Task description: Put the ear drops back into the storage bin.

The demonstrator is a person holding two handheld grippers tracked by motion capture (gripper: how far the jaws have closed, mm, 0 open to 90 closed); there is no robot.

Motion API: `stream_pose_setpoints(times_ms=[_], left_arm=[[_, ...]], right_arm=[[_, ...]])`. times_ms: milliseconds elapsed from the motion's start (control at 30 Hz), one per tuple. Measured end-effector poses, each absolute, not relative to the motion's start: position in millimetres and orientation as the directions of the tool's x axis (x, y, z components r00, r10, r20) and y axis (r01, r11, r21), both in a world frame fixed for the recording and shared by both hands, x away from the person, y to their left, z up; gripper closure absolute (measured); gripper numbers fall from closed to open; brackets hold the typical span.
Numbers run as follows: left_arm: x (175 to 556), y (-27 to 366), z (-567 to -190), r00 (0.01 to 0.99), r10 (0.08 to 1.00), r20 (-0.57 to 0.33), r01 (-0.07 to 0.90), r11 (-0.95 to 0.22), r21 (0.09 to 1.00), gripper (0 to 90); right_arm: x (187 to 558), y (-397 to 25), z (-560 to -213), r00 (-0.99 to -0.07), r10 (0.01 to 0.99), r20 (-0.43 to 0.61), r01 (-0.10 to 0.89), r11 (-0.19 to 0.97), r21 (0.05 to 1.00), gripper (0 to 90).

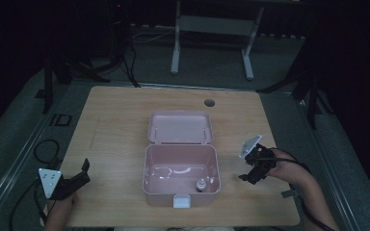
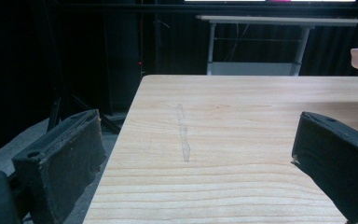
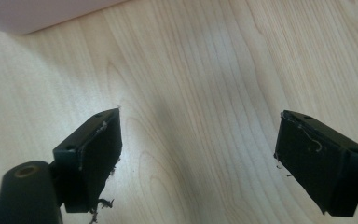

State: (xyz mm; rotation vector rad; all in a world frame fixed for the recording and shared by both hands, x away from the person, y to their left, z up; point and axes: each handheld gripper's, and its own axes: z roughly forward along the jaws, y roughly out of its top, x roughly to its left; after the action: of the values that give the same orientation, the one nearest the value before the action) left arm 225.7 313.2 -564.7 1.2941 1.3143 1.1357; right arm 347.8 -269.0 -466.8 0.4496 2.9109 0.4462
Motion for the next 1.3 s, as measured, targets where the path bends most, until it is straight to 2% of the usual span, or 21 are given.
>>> stream_pose_setpoints(times_ms=[300, 600, 800, 900, 1067, 1167, 1300], left_arm=[[225.8, 313.2, -564.8, -0.005, 1.000, -0.015, 0.132, 0.016, 0.991, 2.4], [225.8, 313.3, -564.7, -0.005, 1.000, -0.016, 0.132, 0.017, 0.991, 2.4], [225.9, 313.3, -564.7, -0.005, 1.000, -0.016, 0.132, 0.017, 0.991, 2.4], [225.9, 313.3, -564.8, -0.005, 1.000, -0.017, 0.131, 0.017, 0.991, 2.4], [225.8, 313.2, -564.7, -0.006, 1.000, -0.015, 0.132, 0.016, 0.991, 2.3], [225.8, 313.2, -564.8, -0.006, 1.000, -0.015, 0.131, 0.016, 0.991, 2.4], [225.8, 313.2, -564.8, -0.006, 1.000, -0.015, 0.131, 0.016, 0.991, 2.4]], right_arm=[[346.5, -295.4, -488.4, -0.896, 0.431, -0.109, 0.350, 0.835, 0.424, 14.2], [344.2, -310.1, -506.1, -0.797, 0.584, -0.150, 0.403, 0.701, 0.588, 14.2], [341.5, -312.0, -521.0, -0.737, 0.654, -0.172, 0.421, 0.643, 0.640, 13.8], [340.5, -313.8, -526.7, -0.686, 0.707, -0.171, 0.431, 0.584, 0.688, 13.3], [339.1, -317.9, -531.5, -0.544, 0.817, -0.188, 0.443, 0.471, 0.763, 13.3], [338.8, -319.9, -535.3, -0.484, 0.848, -0.215, 0.450, 0.452, 0.771, 12.9], [339.5, -325.6, -541.2, -0.399, 0.895, -0.200, 0.479, 0.390, 0.786, 12.8]])
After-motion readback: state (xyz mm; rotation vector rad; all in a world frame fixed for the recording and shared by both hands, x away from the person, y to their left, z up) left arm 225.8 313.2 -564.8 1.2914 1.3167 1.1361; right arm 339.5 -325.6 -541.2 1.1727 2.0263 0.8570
